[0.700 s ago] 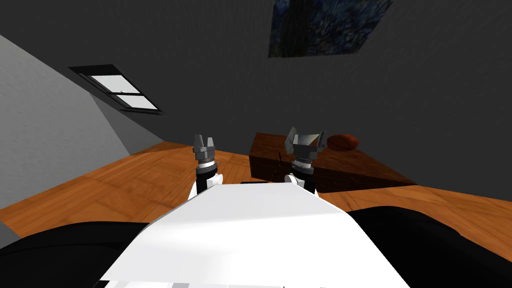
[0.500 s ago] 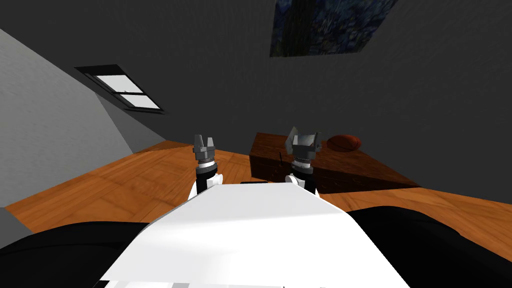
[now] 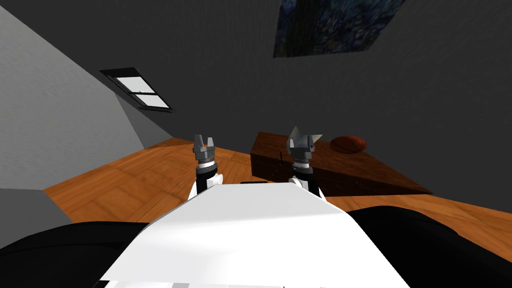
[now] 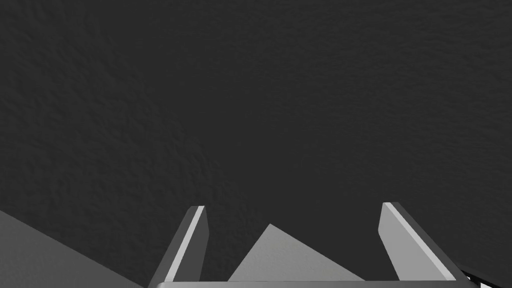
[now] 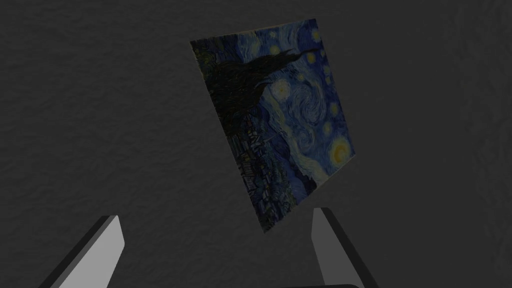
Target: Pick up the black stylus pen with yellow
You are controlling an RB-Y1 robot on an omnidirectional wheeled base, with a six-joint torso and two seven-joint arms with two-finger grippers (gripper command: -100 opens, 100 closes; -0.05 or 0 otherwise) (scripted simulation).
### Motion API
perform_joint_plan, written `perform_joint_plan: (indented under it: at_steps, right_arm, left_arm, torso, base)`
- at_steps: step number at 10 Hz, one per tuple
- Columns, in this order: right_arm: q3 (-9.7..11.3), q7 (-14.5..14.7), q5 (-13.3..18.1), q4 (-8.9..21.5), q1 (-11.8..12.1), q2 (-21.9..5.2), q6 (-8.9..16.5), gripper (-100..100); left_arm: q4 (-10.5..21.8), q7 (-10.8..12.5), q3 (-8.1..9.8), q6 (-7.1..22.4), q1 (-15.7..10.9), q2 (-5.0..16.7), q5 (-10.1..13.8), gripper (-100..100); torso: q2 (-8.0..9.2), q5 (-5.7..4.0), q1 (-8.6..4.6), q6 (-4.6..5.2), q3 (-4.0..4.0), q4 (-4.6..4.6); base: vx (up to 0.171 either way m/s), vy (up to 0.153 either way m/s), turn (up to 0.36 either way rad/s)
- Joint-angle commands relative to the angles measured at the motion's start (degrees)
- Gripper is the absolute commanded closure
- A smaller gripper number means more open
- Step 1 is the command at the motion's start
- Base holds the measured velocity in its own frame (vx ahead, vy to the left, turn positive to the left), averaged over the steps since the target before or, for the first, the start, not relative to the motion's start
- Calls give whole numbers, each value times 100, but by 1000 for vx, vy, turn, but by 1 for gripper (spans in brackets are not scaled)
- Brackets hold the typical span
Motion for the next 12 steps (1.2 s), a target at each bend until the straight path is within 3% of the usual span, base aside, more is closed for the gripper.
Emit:
perform_joint_plan:
  at_steps: [1,4,5,6,7,8,10,11,12]
  right_arm:
    - [10,-27,-83,59,25,-192,36,-100]
    - [-17,-167,-503,255,130,-725,234,-100]
    - [-17,-167,-503,255,130,-872,234,-100]
    - [-28,-240,-733,363,192,-1055,339,-100]
    - [-28,-240,-733,363,192,-1233,339,-100]
    - [-37,-315,-973,477,260,-1402,445,-100]
    - [-37,-315,-973,477,260,-1659,445,-100]
    - [-43,-389,-1219,597,335,-1863,553,-100]
    - [-43,-389,-1219,597,335,-2049,553,-100]
  left_arm:
    - [0,0,0,0,0,0,0,0]
    - [0,0,0,0,1,0,0,0]
    - [0,0,0,0,0,0,0,0]
    - [0,0,0,0,1,0,0,0]
    - [0,0,0,0,0,0,0,0]
    - [0,0,0,0,1,0,0,0]
    - [0,0,0,0,1,0,0,0]
    - [0,0,1,0,1,0,0,0]
    - [0,0,0,0,0,0,0,0]
  torso:
    - [0,0,0,0,0,0]
    - [-3,0,-1,2,-1,0]
    - [-2,0,1,0,-1,-1]
    - [-4,0,0,2,-2,0]
    - [-1,0,-1,1,-1,0]
    - [-2,0,-1,2,-1,0]
    - [-2,0,0,3,-1,0]
    - [-8,1,3,3,-4,-1]
    - [-7,0,2,1,-4,-1]
  base:
    - [-37,-11,46]
    - [-42,-11,90]
    - [-39,-12,61]
    - [-46,-15,129]
    - [-44,-14,57]
    - [-51,-14,124]
    - [-32,-5,31]
    - [-34,-4,121]
    - [-38,-8,77]
